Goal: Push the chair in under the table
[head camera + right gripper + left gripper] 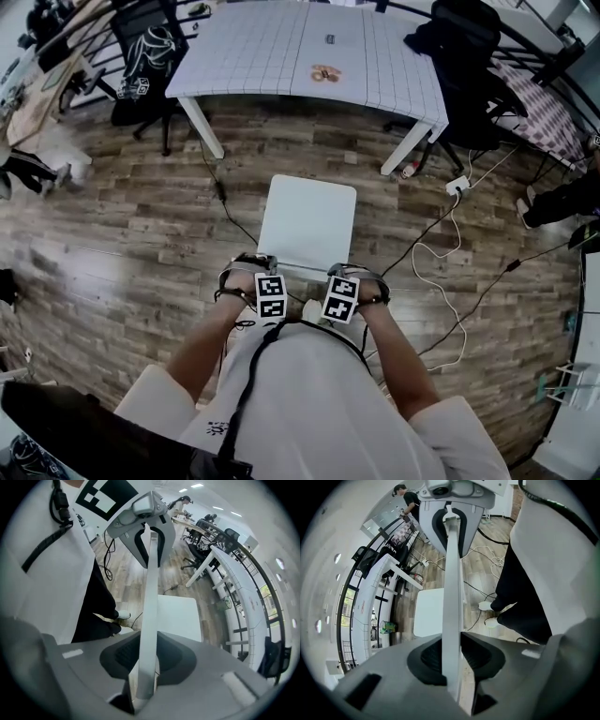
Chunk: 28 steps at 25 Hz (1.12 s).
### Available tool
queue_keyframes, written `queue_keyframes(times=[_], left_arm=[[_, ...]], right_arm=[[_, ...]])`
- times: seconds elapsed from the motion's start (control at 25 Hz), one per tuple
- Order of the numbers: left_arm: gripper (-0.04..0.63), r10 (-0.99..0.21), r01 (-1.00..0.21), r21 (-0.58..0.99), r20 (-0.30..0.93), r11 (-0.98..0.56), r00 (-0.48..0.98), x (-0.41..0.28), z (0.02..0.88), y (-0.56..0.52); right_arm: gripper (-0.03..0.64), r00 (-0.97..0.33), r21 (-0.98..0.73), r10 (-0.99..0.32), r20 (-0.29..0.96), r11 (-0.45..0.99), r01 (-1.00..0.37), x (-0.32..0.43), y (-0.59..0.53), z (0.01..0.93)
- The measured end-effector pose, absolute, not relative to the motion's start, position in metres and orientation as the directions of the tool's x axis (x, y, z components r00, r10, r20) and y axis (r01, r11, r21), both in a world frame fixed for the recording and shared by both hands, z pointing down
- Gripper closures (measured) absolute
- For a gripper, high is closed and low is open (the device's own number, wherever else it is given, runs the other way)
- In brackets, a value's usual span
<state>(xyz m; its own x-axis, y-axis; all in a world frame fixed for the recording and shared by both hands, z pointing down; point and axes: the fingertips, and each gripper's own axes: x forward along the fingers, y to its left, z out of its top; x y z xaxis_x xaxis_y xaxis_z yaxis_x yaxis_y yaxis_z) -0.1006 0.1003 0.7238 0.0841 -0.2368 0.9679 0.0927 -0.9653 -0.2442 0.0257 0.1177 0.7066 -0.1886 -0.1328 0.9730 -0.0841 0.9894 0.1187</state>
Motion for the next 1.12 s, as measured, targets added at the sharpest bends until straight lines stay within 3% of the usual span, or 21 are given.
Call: queue_keyframes(times=[1.12], left_arm=[[0.492, -0.233, -0.004, -0.233, 0.971, -0.972, 0.057, -0.083, 0.725, 0.056]], right_arm=[[0.533, -0.241, 0.116, -0.131, 0.962, 0.99, -0.076, 0.045, 0.071, 0.706]])
